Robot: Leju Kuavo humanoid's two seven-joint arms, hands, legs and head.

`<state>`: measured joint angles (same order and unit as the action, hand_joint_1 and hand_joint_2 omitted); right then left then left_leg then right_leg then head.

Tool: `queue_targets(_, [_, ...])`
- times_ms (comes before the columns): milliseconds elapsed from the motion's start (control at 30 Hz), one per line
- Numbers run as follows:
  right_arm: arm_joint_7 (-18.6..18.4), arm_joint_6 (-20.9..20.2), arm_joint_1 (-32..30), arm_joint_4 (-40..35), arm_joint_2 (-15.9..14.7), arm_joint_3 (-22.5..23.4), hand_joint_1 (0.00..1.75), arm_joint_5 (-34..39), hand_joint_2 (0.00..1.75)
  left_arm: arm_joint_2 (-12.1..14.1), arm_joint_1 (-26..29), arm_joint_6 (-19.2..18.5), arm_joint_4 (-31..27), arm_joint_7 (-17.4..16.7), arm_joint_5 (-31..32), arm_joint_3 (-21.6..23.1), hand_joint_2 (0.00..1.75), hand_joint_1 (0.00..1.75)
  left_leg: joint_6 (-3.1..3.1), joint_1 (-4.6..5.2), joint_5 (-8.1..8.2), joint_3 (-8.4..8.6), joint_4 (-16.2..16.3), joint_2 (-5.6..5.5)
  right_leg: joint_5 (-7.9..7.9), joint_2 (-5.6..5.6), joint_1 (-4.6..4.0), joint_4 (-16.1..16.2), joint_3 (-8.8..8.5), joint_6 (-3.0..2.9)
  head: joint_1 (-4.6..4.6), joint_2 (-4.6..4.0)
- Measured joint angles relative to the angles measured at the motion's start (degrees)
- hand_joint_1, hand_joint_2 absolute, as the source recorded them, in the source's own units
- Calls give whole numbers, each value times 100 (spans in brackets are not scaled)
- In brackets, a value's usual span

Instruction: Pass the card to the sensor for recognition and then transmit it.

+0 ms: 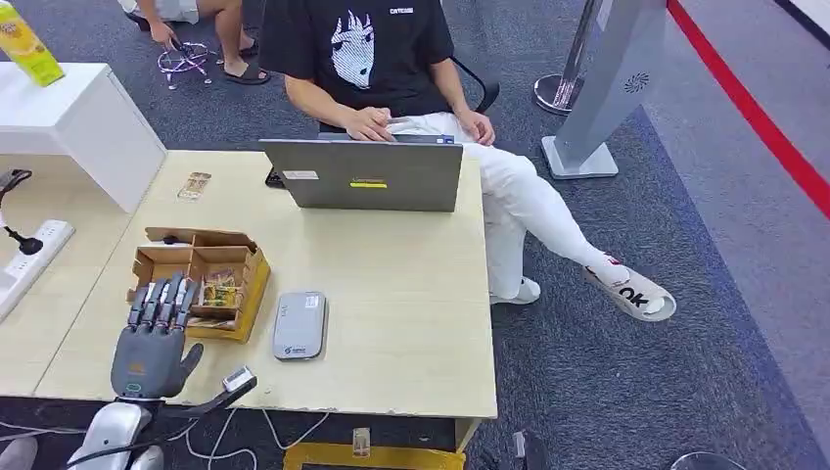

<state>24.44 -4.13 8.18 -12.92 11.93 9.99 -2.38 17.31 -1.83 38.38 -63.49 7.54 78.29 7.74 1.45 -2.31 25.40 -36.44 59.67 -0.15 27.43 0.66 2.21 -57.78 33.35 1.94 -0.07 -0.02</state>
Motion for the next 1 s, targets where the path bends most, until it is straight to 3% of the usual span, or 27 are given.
queue_targets(400, [0, 0, 0, 0, 0, 18, 0, 0, 175, -11, -27, 0, 46, 50, -28, -153, 175, 0, 0, 0, 0, 0, 0, 1, 0, 0, 0, 0, 0, 0, 0, 0])
queue_targets(1000, [-4, -20, 1, 0, 4, 90, 0, -70, 175, -184, -53, 33, 46, 407, 109, -520, 175, 0, 0, 0, 0, 0, 0, 1, 0, 0, 0, 0, 0, 0, 2, 0])
